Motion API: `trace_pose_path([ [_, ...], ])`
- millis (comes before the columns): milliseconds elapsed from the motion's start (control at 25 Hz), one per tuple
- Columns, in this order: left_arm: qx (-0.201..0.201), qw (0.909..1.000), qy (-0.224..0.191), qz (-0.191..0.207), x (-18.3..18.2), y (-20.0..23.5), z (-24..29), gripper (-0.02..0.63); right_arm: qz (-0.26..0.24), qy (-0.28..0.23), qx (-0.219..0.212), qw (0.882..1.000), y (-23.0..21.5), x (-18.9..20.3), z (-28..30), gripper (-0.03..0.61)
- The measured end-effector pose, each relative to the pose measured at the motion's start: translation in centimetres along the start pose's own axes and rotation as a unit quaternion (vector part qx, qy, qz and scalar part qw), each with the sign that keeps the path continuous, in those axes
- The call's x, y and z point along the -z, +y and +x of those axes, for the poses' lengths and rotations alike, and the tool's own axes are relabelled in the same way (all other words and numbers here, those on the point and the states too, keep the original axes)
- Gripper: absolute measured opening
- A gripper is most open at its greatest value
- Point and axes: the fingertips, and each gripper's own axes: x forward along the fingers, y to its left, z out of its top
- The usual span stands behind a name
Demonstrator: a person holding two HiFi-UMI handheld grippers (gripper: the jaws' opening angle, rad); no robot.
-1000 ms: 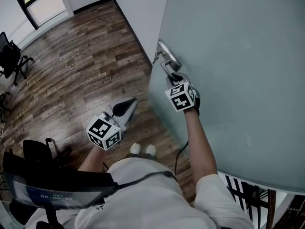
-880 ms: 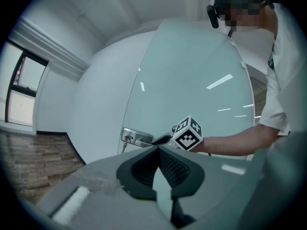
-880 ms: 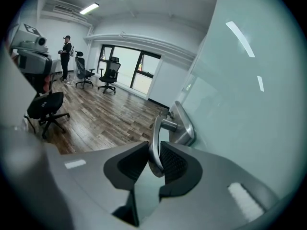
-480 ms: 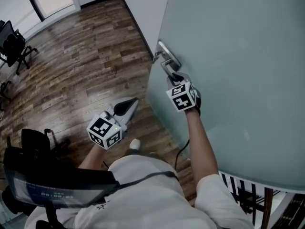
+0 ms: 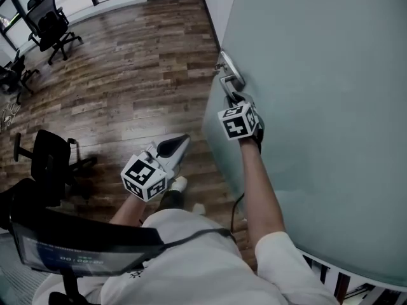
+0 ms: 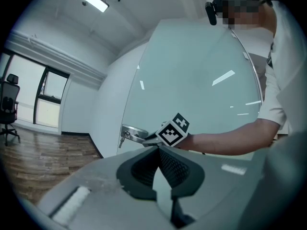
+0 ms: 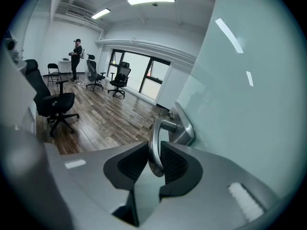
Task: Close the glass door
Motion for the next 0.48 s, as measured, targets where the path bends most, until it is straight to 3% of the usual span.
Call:
trace_pose_path([
  [200,-0.058,0.9980,-0.020,-0.017,0.5,-2.0,-4.3,0.006,-0.018,-0.006,-0.002,1.000,2.2,-0.2,-1.3,0.083],
  [480,-0.150,0.9879,-0.027,-0.028,2.3,-2.9,-10.7,0.006,-0.026,-0.021,-0.012,0.999,4.6,-0.8,-1.6,0.083],
])
